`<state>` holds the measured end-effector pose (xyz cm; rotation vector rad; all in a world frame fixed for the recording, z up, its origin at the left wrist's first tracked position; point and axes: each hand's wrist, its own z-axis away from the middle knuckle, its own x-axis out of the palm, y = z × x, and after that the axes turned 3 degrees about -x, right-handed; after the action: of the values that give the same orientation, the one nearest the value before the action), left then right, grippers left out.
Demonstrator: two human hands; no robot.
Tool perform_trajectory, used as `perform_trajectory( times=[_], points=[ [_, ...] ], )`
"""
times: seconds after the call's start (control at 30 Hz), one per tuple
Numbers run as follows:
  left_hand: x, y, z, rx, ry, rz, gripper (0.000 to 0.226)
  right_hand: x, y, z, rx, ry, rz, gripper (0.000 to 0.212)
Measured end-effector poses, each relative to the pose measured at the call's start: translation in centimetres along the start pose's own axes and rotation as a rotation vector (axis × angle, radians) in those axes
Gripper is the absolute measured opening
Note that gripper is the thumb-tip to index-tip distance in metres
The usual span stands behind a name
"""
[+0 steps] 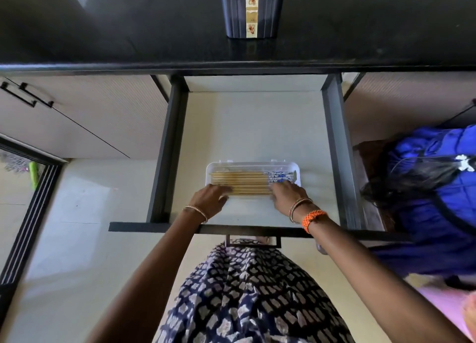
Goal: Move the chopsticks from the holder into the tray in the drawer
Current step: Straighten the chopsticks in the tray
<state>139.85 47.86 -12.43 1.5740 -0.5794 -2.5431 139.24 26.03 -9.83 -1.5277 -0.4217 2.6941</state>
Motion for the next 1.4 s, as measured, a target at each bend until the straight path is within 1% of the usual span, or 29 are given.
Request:
perform_trajectory(
  times=[0.03, 0.07, 0.1, 0.13, 0.17, 0.2, 0.23, 0.27, 0.33, 0.4, 0.57, 0.7, 0.93, 0.97, 1.0, 1.07, 1.1, 1.17, 1.23, 1.27, 1.33, 1.4],
  points=[
    [-0.4, 0.4, 0.5, 0.010, 0.070, 0.107, 0.028, -0.4, -0.6, 0.7, 0.001, 0.005, -0.065, 0.032],
    [-1.1, 0.9, 1.3, 0.029, 0.125, 0.204, 0.027, -0.7, -1.4, 1.7, -0.019, -0.023, -0.147, 0.035],
    [-1.8, 1.5, 2.2, 0.062, 0.128, 0.279, 0.025, -0.9, -2.2, 3.0, -0.054, -0.079, -0.211, 0.039],
    [-2.5, 1.9, 3.2, 0.114, 0.061, 0.310, 0.027, -0.9, -3.2, 4.4, -0.091, -0.138, -0.219, 0.038],
    [-2.8, 2.2, 4.2, 0.177, -0.054, 0.279, 0.029, -0.5, -4.0, 5.8, -0.118, -0.154, -0.172, 0.035],
    [-2.9, 2.3, 5.1, 0.224, -0.167, 0.207, 0.030, 0.1, -4.7, 6.9, -0.128, -0.117, -0.094, 0.028],
    [-2.7, 2.3, 6.1, 0.254, -0.239, 0.141, 0.029, 0.8, -5.2, 7.9, -0.124, -0.051, -0.012, 0.021],
    [-2.4, 2.2, 6.8, 0.259, -0.252, 0.109, 0.027, 1.2, -5.6, 8.6, -0.116, 0.012, 0.051, 0.020],
    [-2.1, 2.0, 7.4, 0.240, -0.158, 0.121, 0.027, 1.8, -6.1, 8.7, -0.102, 0.102, 0.084, 0.026],
    [-2.1, 2.2, 6.9, 0.236, -0.072, 0.105, 0.027, 1.6, -6.2, 8.4, -0.107, 0.158, 0.098, 0.030],
    [-3.9, 2.7, 3.7, 0.216, 0.006, 0.091, 0.025, 0.1, -5.5, 4.9, -0.101, 0.281, 0.110, 0.024],
    [-6.1, 2.7, -0.6, 0.181, 0.056, 0.086, 0.023, -2.6, -4.5, 0.5, -0.076, 0.290, 0.099, 0.022],
    [-9.7, 2.2, -8.8, 0.160, 0.148, 0.118, 0.023, -8.1, -2.3, -7.9, -0.112, 0.265, 0.078, 0.019],
    [-10.2, 2.1, -9.9, 0.158, 0.159, 0.124, 0.023, -8.7, -2.0, -8.9, -0.127, 0.274, 0.098, 0.027],
    [-10.7, 2.1, -10.9, 0.155, 0.166, 0.123, 0.025, -9.2, -1.7, -9.7, -0.148, 0.302, 0.132, 0.041],
    [-11.4, 1.9, -12.7, 0.159, 0.193, 0.098, 0.034, -10.2, -1.0, -11.2, -0.178, 0.425, 0.256, 0.069],
    [-11.6, 1.8, -13.5, 0.160, 0.224, 0.071, 0.042, -10.9, -0.6, -12.1, -0.172, 0.477, 0.316, 0.076],
    [-12.1, 1.7, -15.0, 0.160, 0.298, 0.011, 0.066, -12.5, 0.3, -13.9, -0.131, 0.520, 0.370, 0.090],
    [-12.9, 1.7, -16.4, 0.148, 0.369, -0.037, 0.084, -13.8, 1.2, -15.9, -0.096, 0.504, 0.374, 0.106],
    [-13.4, 1.8, -17.2, 0.126, 0.394, -0.078, 0.090, -14.4, 1.6, -16.9, -0.086, 0.490, 0.371, 0.114],
    [-14.4, 1.9, -18.8, 0.083, 0.426, -0.173, 0.094, -15.5, 1.9, -18.8, -0.073, 0.471, 0.381, 0.123],
    [-15.1, 2.0, -20.0, 0.045, 0.430, -0.224, 0.091, -16.2, 1.9, -20.1, -0.069, 0.499, 0.450, 0.117]
  ],
)
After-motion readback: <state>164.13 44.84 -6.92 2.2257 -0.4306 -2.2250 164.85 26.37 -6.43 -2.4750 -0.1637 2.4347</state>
